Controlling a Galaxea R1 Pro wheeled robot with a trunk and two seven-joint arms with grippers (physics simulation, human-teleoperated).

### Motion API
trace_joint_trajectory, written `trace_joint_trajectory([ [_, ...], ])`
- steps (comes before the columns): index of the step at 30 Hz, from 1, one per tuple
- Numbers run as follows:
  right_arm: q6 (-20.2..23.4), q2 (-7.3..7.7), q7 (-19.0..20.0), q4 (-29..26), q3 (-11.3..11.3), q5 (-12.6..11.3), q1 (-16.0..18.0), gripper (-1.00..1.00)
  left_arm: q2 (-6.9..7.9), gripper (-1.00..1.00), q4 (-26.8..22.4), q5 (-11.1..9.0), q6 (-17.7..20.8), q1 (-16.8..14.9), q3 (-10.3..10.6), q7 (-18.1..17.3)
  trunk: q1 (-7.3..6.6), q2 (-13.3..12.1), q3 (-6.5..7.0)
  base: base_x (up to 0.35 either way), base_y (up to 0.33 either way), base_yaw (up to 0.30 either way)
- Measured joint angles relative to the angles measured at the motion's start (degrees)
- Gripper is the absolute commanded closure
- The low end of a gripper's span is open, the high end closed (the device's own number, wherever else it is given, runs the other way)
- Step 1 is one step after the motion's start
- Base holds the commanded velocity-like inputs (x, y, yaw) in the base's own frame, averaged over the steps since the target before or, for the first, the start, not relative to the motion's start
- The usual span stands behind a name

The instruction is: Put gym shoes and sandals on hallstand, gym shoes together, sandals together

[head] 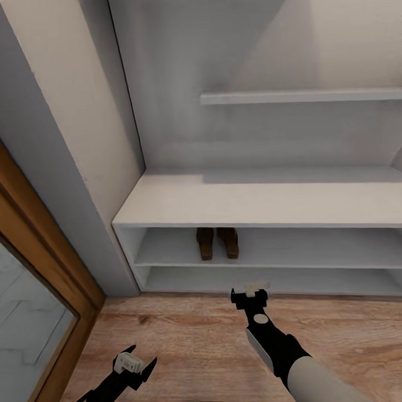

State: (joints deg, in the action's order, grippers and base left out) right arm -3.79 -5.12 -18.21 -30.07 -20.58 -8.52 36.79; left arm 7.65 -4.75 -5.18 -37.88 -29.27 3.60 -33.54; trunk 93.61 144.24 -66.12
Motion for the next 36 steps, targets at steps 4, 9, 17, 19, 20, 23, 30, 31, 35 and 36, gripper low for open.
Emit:
trace_joint_trajectory([
  [4, -0.3, 0.04, 0.0, 0.1, 0.0, 0.0, 0.0, -1.00, 0.00, -1.00, 0.0, 0.0, 0.0, 0.0, 0.0, 0.0, 0.00, 0.0, 0.00, -0.052, -0.003, 0.000],
  [9, -1.4, 0.19, -0.1, 1.1, 0.0, 0.1, -0.9, -1.00, -0.97, -1.00, -1.0, 0.0, -0.2, 0.0, 0.0, 1.0, 0.00, 0.0, 0.00, -0.007, 0.000, 0.000],
  [17, -4.0, 0.19, -0.1, 3.7, 0.0, 0.1, -0.9, -1.00, -3.09, -1.00, -2.7, 0.0, -0.2, 0.0, 0.0, 1.2, 0.00, 0.0, 0.00, 0.000, 0.000, 0.000],
  [19, -4.6, 0.19, -0.1, 4.3, 0.0, 0.1, -0.9, -1.00, -3.09, -1.00, -2.7, 0.0, -0.2, 0.0, 0.0, 1.2, 0.00, 0.0, 0.00, 0.000, 0.000, 0.000],
  [20, -5.0, 0.19, -0.1, 4.6, 0.0, 0.1, -0.9, -1.00, -3.09, -1.00, -2.7, 0.0, -0.2, 0.0, 0.0, 1.2, 0.00, 0.0, 0.00, 0.000, 0.000, 0.000],
  [23, -5.2, 0.19, -0.1, 5.6, 0.0, 0.1, -0.9, -1.00, -3.09, -1.00, -2.7, 0.0, -0.2, 0.0, 0.0, 1.2, 0.00, 0.0, 0.00, 0.000, 0.000, 0.000],
  [30, -5.2, 0.19, -0.1, 7.8, 0.0, 0.1, -0.9, -1.00, -3.09, -1.00, -2.7, 0.0, -0.2, 0.0, 0.0, 1.2, 0.00, 0.0, 0.00, 0.000, -0.003, 0.000],
  [31, -4.9, 0.23, 0.0, 8.2, 0.0, 0.1, -1.0, -1.00, -2.86, -1.00, -2.4, -0.1, -0.2, 0.0, 0.0, 1.0, 0.00, 0.0, 0.00, 0.000, -0.055, 0.000],
  [35, -3.6, 0.41, 0.0, 7.9, 0.0, 0.1, -2.3, -1.00, -2.91, -1.00, -1.8, -0.1, -0.3, 0.0, 0.0, 0.6, 0.00, 0.0, 0.00, 0.000, -0.148, 0.000],
  [36, -3.3, 0.42, 0.0, 7.8, 0.0, 0.1, -2.6, -1.00, -2.91, -1.00, -1.8, -0.1, -0.3, 0.0, 0.0, 0.5, 0.00, 0.0, 0.00, 0.000, -0.198, 0.000],
])
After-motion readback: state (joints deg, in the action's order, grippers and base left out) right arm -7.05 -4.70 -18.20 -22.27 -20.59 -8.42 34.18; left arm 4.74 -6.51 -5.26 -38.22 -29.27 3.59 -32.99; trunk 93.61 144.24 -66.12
